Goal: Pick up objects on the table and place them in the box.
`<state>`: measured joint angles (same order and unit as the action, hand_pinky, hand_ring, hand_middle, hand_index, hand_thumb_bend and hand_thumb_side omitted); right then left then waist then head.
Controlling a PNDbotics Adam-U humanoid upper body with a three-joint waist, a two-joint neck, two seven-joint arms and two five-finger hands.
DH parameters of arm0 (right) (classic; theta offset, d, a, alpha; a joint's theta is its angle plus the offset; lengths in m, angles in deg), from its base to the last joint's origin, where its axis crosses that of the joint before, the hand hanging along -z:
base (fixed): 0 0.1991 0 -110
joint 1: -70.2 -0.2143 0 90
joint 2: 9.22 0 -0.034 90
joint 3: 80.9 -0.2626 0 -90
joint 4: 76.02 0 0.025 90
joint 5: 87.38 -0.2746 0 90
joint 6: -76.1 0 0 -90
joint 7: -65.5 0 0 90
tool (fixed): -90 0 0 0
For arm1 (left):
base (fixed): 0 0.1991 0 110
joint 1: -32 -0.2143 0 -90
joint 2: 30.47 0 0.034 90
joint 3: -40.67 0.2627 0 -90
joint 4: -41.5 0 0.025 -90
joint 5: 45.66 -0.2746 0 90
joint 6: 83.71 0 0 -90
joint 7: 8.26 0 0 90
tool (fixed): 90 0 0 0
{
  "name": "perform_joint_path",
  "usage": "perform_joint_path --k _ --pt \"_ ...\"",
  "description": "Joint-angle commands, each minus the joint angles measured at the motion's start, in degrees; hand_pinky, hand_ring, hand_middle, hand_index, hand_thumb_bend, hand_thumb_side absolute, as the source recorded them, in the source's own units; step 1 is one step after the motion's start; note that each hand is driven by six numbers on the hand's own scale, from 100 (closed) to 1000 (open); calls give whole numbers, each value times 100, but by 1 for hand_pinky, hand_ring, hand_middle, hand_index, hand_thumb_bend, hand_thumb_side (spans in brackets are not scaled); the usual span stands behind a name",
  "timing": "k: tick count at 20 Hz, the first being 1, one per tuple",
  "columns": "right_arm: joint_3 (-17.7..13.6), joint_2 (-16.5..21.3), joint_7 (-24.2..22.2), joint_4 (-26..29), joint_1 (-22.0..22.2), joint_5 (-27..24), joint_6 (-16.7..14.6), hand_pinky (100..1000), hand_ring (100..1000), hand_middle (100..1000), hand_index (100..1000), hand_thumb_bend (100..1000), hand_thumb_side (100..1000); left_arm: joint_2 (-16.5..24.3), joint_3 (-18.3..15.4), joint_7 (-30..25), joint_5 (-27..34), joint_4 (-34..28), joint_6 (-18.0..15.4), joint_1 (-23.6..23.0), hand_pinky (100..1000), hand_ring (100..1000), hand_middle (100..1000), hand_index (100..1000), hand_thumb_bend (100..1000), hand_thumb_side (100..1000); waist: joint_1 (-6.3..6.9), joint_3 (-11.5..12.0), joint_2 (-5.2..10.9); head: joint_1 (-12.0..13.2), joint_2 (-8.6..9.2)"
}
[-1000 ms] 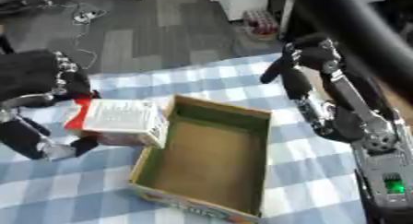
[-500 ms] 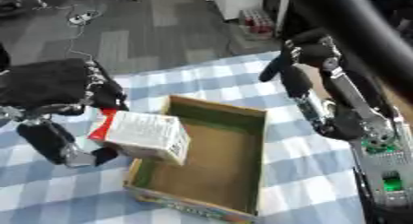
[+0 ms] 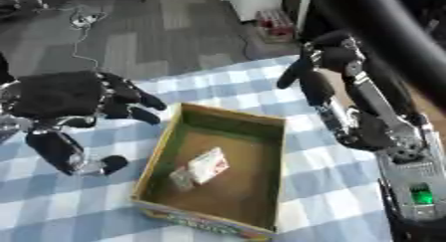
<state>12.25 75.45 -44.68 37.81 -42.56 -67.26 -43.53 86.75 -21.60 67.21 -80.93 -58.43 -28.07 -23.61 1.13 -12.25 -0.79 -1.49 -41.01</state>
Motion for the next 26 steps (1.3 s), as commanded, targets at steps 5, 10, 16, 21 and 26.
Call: perform_joint_path --k 5,10,16,21,26 --pt "-80 34 35 76 -45 23 43 325 293 295 563 100 1000 195 -898 297 407 -407 863 -788 520 629 749 787 127 1000 -35 110 41 -213 140" --pt "-173 96 125 76 99 122 105 323 289 290 575 100 1000 -38 -1731 821 865 -929 1738 -1744 297 458 600 718 115 1000 -120 297 20 -411 186" --pt "-268 243 235 76 373 280 190 322 285 286 588 100 1000 -795 -2551 1842 1085 -1446 2220 -2590 231 396 546 679 118 1000 -263 611 23 -607 189" --pt "-337 380 328 76 604 408 257 322 287 287 590 100 1000 -1230 -2812 2477 1096 -1465 1895 -2509 233 385 537 672 131 1000 -378 889 77 -829 106" --pt "-421 455 438 76 719 530 295 322 286 287 590 100 1000 -1306 -2830 2620 1315 -1466 1812 -2441 225 375 528 666 131 1000 -391 1049 116 -889 -25"
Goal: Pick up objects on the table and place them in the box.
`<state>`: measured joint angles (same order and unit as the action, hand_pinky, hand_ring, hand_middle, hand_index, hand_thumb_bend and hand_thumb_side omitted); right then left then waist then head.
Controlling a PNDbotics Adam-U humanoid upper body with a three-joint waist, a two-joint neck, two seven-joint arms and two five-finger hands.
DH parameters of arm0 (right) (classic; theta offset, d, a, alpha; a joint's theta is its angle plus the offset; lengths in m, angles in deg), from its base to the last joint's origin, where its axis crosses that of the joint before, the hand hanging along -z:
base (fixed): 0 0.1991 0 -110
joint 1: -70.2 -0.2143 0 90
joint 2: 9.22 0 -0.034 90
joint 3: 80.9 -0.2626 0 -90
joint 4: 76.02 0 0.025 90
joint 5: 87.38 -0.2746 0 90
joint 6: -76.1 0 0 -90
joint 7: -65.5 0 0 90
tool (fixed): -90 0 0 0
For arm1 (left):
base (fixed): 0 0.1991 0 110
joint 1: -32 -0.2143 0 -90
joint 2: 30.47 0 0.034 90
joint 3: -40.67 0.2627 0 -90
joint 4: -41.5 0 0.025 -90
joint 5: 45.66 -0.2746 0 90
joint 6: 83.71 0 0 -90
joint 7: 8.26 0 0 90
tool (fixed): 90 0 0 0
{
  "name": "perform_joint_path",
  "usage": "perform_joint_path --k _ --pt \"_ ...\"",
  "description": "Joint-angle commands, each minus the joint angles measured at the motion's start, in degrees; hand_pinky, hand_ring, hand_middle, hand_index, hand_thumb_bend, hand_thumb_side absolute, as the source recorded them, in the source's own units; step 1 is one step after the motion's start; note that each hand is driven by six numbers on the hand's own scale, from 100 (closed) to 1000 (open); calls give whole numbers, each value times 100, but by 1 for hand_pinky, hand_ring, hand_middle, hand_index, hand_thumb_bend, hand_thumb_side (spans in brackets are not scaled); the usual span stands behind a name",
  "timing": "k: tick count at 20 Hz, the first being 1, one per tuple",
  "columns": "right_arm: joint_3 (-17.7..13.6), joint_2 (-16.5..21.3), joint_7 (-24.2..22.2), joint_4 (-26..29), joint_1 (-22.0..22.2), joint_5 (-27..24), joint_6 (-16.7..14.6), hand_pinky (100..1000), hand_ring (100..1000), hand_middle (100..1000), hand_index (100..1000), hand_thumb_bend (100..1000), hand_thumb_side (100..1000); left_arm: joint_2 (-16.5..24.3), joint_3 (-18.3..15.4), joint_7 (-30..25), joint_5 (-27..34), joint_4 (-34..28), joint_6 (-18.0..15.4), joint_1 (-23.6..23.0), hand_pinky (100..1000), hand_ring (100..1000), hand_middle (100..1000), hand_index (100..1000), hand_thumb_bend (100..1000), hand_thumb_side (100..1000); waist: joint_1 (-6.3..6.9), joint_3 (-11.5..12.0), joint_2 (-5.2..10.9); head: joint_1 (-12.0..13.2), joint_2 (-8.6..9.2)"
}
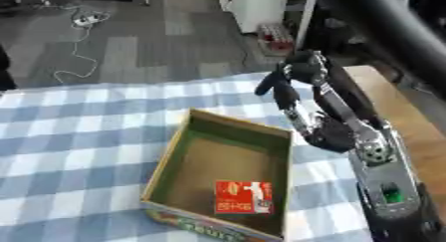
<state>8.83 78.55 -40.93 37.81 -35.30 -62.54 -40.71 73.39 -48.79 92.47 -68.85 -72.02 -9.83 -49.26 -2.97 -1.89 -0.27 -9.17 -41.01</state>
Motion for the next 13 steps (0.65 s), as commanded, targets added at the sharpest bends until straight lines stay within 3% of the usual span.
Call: perform_joint_path --k 1,7,13 --pt "-72 146 74 76 -5 71 13 322 286 286 592 100 1000 26 -123 144 111 -107 -34 135 223 371 522 659 125 982 20 19 59 -132 -26" --pt "-38 128 85 76 -53 96 -1 322 287 288 588 100 1000 31 101 192 101 -107 -516 24 219 368 524 659 124 977 27 -14 27 -205 -50" --pt "-11 121 62 76 -90 76 -20 322 288 288 588 100 1000 22 195 -45 251 -107 -675 -31 216 368 527 666 127 989 42 -43 34 -328 -2"
